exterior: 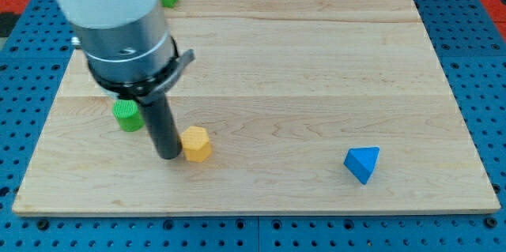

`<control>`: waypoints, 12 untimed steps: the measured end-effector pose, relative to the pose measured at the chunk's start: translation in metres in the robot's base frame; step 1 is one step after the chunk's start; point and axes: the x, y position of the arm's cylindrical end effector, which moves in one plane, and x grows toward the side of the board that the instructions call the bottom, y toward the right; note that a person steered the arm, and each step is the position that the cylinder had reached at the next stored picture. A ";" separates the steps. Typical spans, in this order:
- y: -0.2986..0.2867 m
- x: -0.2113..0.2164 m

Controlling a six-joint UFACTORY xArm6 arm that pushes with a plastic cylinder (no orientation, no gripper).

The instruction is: Move yellow hexagon towards the top of the blue triangle

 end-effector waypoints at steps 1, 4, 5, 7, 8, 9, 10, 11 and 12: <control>0.027 -0.003; 0.057 -0.017; 0.083 -0.017; 0.150 -0.017; 0.174 -0.017; 0.182 -0.017; 0.197 -0.015; 0.208 -0.015; 0.149 -0.014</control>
